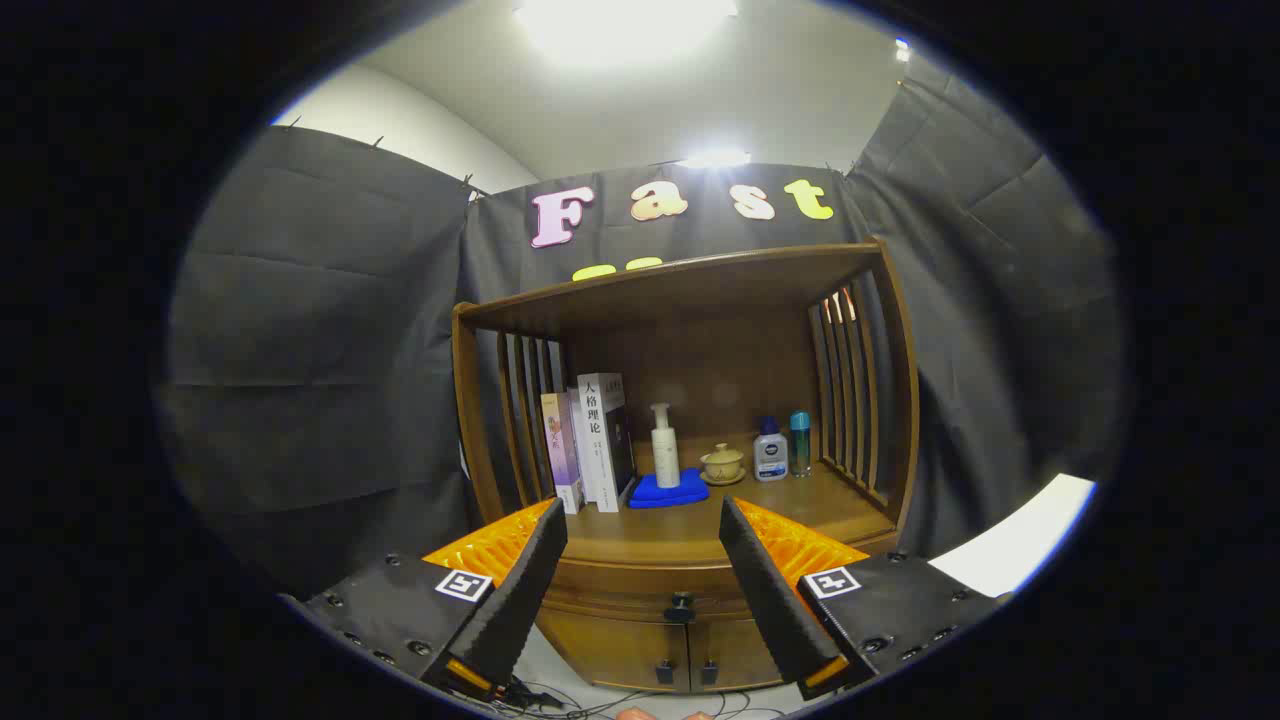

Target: Pull open the drawer, take out the items inside it, and place them on the countertop above the cabinet.

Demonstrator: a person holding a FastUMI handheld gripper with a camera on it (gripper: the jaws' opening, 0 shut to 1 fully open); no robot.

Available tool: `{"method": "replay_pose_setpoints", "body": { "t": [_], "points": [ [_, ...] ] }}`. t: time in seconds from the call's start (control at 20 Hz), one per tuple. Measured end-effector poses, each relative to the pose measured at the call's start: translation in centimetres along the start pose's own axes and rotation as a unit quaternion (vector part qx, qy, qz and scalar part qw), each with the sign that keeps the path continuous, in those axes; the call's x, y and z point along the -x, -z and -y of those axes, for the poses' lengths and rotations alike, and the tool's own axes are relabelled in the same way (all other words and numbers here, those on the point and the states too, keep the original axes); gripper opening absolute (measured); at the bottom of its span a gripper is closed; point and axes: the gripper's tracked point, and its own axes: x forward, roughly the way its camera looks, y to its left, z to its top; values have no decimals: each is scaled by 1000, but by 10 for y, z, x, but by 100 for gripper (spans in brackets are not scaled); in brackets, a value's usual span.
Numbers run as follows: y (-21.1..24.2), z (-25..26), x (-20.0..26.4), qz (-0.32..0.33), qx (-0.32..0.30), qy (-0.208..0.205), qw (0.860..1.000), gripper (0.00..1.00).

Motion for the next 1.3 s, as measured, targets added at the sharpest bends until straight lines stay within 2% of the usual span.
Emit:
{"method": "replay_pose_setpoints", "body": {
  "t": [0.3,0.95,1.3],
  "points": [
    [2,3,-1,5,29,15,999,97],
    [9,3,-9,3,28,9,1000,97],
    [41,7,-32,-29,28,12,999,97]
  ]
}}
